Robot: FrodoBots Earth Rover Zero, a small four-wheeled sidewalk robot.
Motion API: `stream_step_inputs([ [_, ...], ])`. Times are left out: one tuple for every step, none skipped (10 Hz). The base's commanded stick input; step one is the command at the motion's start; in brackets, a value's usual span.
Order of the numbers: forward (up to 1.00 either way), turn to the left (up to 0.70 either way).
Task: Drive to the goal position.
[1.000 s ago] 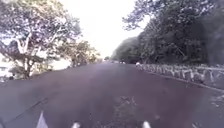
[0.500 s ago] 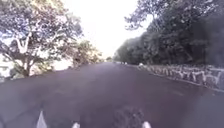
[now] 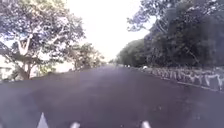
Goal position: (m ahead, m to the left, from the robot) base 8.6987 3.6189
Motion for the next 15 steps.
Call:
stream_step_inputs([
  [0.85,-0.14],
  [0.85,-0.02],
  [0.85,-0.34],
  [0.85,-0.34],
  [0.85,-0.34],
  [0.85,0.0],
  [0.85,0.0],
  [0.85,0.0],
  [0.85,0.0],
  [0.85,0.0],
  [0.85,0.0],
  [0.85,0.0],
  [0.85,0.0],
  [0.85,0.0],
  [0.85,0.0],
])
